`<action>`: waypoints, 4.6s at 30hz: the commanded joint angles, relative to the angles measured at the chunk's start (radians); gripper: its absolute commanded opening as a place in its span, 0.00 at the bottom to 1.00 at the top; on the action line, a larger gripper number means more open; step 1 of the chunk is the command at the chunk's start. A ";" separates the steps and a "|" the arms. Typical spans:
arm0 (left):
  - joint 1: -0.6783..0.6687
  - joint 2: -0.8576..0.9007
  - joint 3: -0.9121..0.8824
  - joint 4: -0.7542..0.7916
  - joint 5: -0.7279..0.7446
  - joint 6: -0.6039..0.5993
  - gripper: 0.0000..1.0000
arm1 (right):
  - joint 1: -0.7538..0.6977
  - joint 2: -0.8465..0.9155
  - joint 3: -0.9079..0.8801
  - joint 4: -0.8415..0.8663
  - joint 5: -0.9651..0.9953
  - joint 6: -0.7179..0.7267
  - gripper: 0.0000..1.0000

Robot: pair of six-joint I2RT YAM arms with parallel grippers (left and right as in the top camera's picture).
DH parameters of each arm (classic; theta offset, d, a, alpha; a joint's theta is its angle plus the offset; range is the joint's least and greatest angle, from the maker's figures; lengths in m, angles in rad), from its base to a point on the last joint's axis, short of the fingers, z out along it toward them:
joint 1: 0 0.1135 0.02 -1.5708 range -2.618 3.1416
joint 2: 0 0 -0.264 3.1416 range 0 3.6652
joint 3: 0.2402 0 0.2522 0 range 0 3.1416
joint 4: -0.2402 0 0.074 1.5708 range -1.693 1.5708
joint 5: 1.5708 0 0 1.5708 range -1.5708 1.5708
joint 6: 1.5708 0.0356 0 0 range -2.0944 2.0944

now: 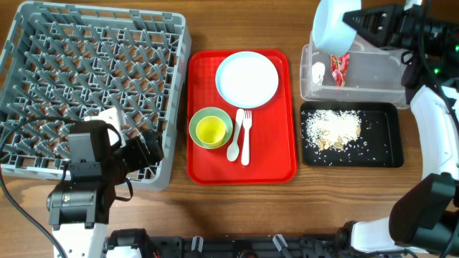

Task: Sort waste into correct bins and load items into the dishwasher rack
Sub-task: 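Lift the emptied bowl up and carry it toward the red tray, then place the bowl onto the blue plate and release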

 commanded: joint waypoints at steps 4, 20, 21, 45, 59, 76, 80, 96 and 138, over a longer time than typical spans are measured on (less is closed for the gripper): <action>0.000 -0.007 0.012 0.002 -0.009 -0.002 1.00 | -0.010 0.006 0.149 -0.189 -0.051 -0.094 0.04; 0.000 -0.007 0.012 0.002 -0.009 -0.002 1.00 | -0.026 0.167 0.499 -0.249 0.045 -0.113 0.05; 0.000 -0.007 0.012 0.002 -0.009 -0.002 1.00 | -0.029 0.167 0.498 -0.249 0.071 -0.135 0.05; 0.000 -0.007 0.012 0.002 -0.010 -0.002 1.00 | -0.029 0.167 0.499 -1.106 0.366 -1.169 0.05; 0.000 -0.007 0.012 0.002 -0.010 -0.002 1.00 | 0.017 0.072 0.499 -1.857 0.757 -1.762 0.05; 0.000 -0.007 0.012 0.002 -0.010 -0.002 1.00 | 0.477 -0.009 0.446 -2.179 1.229 -2.011 0.05; 0.000 -0.007 0.012 0.002 -0.010 -0.002 1.00 | 0.610 0.043 0.425 -2.121 1.324 -2.011 0.05; 0.000 -0.007 0.012 0.002 -0.010 -0.002 1.00 | 0.750 0.484 0.424 -1.950 1.341 -1.838 0.05; 0.000 -0.007 0.012 -0.006 -0.010 -0.002 1.00 | 0.691 0.101 0.553 -2.504 1.345 -1.491 0.95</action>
